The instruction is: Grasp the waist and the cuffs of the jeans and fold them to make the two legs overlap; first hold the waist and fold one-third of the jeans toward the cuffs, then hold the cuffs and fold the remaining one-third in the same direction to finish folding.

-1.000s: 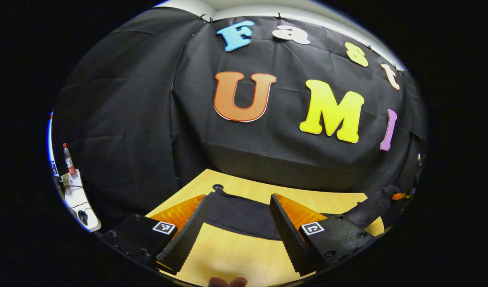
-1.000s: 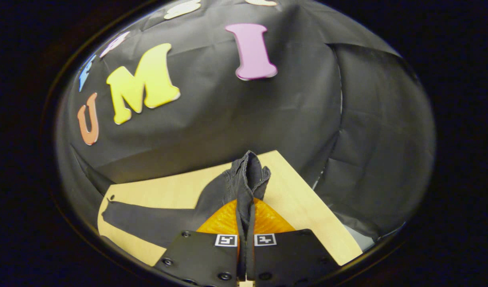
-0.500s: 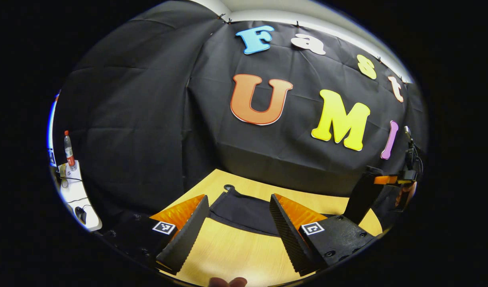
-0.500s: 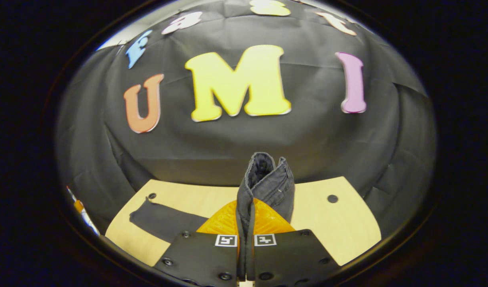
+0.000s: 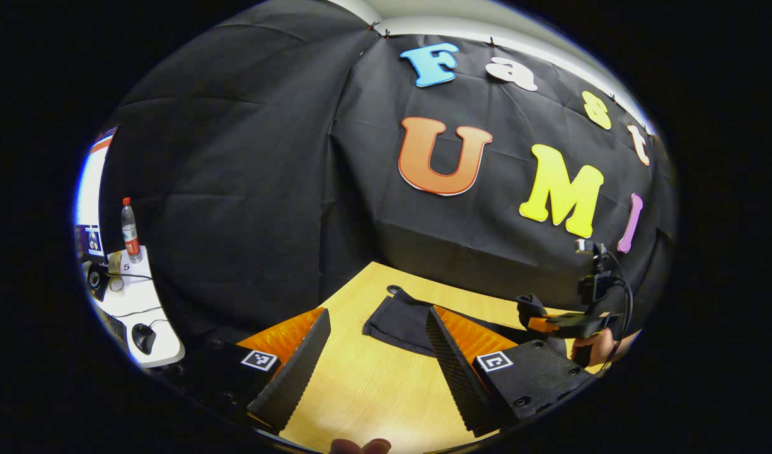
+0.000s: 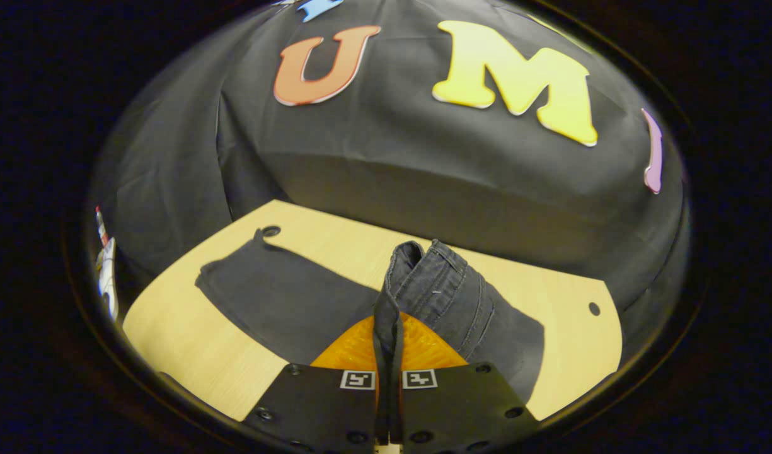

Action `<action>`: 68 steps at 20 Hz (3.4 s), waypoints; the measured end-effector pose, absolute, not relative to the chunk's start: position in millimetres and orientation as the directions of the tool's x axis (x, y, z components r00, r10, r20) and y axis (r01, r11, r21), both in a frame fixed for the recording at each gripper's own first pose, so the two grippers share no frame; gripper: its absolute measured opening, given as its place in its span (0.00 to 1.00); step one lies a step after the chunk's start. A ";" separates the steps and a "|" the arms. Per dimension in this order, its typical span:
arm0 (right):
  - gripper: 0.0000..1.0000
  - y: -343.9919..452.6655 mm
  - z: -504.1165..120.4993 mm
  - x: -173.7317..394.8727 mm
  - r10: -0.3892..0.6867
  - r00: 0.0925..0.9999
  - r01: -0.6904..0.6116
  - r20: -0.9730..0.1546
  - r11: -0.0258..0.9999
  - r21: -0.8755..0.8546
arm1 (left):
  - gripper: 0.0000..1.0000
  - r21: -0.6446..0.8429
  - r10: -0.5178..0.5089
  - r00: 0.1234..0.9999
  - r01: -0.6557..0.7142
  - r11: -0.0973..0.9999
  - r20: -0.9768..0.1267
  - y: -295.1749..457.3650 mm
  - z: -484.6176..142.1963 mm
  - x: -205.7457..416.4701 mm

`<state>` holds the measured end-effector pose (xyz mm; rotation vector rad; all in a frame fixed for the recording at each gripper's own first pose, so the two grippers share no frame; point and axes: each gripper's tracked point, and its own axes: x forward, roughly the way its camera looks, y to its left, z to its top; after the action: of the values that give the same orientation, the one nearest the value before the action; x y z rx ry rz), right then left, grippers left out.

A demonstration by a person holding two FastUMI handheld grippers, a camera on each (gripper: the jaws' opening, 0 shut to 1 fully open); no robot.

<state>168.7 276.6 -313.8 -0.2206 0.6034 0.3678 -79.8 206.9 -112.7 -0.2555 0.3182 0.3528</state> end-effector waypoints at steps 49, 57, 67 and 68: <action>0.99 -16.9 -162.4 19.7 0.016 0.849 -0.058 -0.528 0.996 -0.063 | 0.95 -0.818 -0.074 0.816 -0.564 0.113 -0.573 219.1 -334.4 118.2; 0.99 -23.8 -168.9 18.1 -0.016 0.838 0.003 -0.546 1.000 -0.024 | 0.92 -0.828 -0.079 0.831 -0.533 0.177 -0.551 213.9 -340.6 147.8; 0.99 -23.6 -158.2 -15.0 -0.026 0.853 0.059 -0.522 0.997 0.048 | 0.12 -0.816 -0.062 0.824 -0.544 0.194 -0.564 212.7 -345.1 146.4; 0.99 -25.6 -158.8 -20.8 -0.028 0.853 0.058 -0.522 0.997 0.042 | 0.11 -0.824 -0.051 0.839 -0.519 0.227 -0.542 211.7 -330.9 150.9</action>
<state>-20.8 -25.6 -158.8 0.0566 0.5482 -0.0451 150.9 211.7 -330.9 -1.3166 0.5181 0.3433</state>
